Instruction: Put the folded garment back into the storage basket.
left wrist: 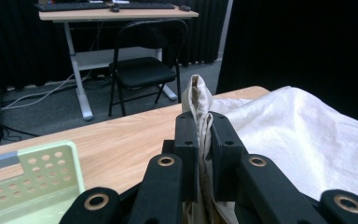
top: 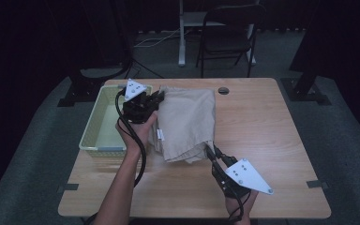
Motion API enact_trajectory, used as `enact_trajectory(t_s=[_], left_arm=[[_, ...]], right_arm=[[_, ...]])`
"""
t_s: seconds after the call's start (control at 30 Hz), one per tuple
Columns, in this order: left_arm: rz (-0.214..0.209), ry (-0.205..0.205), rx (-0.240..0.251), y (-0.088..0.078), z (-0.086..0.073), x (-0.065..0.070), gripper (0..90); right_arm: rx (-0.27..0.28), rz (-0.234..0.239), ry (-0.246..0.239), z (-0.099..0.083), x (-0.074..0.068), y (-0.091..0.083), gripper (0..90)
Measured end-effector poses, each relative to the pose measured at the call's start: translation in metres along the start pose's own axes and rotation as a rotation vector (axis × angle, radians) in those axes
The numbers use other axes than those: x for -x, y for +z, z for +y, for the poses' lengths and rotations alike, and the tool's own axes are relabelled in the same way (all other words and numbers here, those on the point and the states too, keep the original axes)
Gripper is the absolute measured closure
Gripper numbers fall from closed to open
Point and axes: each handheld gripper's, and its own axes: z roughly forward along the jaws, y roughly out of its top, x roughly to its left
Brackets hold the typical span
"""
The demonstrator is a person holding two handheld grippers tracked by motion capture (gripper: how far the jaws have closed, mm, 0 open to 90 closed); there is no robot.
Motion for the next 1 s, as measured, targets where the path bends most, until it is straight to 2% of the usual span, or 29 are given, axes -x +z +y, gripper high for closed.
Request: enact_trajectory(t_s=[0.53, 0.73, 1.0], left_arm=[[0.021, -0.013, 0.005, -0.008, -0.001, -0.015, 84.5], [0.025, -0.03, 0.001, -0.01, -0.005, -0.022, 84.5], [0.035, -0.028, 0.006, -0.013, -0.003, -0.026, 84.5]], right_arm=[[0.001, 0.028, -0.008, 0.004, -0.008, 0.012, 83.0], [-0.007, 0.04, -0.01, 0.004, -0.008, 0.016, 82.9], [-0.005, 0.047, -0.008, 0.005, -0.012, 0.022, 82.9]])
